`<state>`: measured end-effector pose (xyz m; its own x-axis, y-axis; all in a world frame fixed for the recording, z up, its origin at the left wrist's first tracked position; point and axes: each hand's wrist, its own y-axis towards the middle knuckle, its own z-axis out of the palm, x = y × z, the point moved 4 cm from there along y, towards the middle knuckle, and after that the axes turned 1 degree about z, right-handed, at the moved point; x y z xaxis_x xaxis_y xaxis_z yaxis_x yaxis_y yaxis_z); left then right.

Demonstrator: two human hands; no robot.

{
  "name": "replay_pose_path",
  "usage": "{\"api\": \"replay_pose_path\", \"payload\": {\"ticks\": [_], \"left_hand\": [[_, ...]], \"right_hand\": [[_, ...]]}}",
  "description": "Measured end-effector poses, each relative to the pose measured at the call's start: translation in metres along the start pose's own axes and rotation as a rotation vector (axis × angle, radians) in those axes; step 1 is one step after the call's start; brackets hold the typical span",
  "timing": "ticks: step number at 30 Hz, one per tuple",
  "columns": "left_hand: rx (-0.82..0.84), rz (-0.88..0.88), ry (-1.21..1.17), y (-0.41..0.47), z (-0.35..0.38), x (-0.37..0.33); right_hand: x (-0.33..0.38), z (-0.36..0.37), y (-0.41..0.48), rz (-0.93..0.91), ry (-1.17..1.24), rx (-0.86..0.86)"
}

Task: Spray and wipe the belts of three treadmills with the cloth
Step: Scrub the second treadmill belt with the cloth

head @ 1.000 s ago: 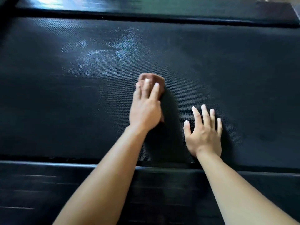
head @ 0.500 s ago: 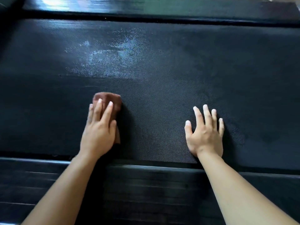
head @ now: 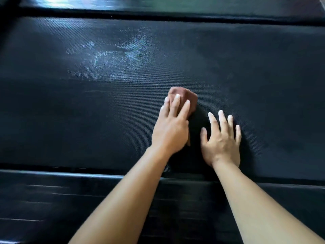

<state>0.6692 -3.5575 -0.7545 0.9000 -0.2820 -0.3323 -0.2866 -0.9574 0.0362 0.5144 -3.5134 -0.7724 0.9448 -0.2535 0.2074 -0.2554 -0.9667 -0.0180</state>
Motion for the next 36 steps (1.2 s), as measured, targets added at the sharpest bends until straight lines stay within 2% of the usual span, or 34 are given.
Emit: {"api": "replay_pose_path", "payload": {"ticks": [3, 7, 11, 15, 18, 22, 28, 31, 36], "left_hand": [[0.016, 0.025, -0.044, -0.040, 0.000, 0.003], [-0.013, -0.010, -0.006, -0.079, -0.013, 0.049], [-0.082, -0.220, -0.033, -0.079, -0.035, 0.112], [-0.124, -0.377, -0.033, -0.035, -0.046, 0.131], [-0.091, -0.331, -0.008, 0.008, -0.043, 0.111], [-0.033, -0.171, 0.053, 0.038, -0.032, 0.059], [0.010, 0.075, -0.014, -0.012, -0.003, 0.006], [0.023, 0.048, -0.038, -0.054, -0.004, 0.020], [-0.026, -0.098, -0.021, -0.090, -0.025, 0.089]], "right_hand": [[-0.001, 0.001, 0.000, 0.003, 0.000, -0.004], [0.000, 0.000, -0.001, -0.002, -0.003, -0.020], [0.001, 0.000, -0.001, 0.001, 0.004, -0.022], [0.001, 0.000, -0.001, 0.001, 0.006, -0.025], [0.001, 0.000, -0.001, 0.002, 0.003, -0.029], [0.001, 0.000, -0.002, 0.003, -0.005, -0.020], [0.000, 0.000, 0.000, 0.009, -0.009, 0.002], [0.000, 0.000, -0.001, 0.008, -0.010, -0.009], [0.002, -0.002, -0.002, 0.006, -0.006, -0.025]]}}
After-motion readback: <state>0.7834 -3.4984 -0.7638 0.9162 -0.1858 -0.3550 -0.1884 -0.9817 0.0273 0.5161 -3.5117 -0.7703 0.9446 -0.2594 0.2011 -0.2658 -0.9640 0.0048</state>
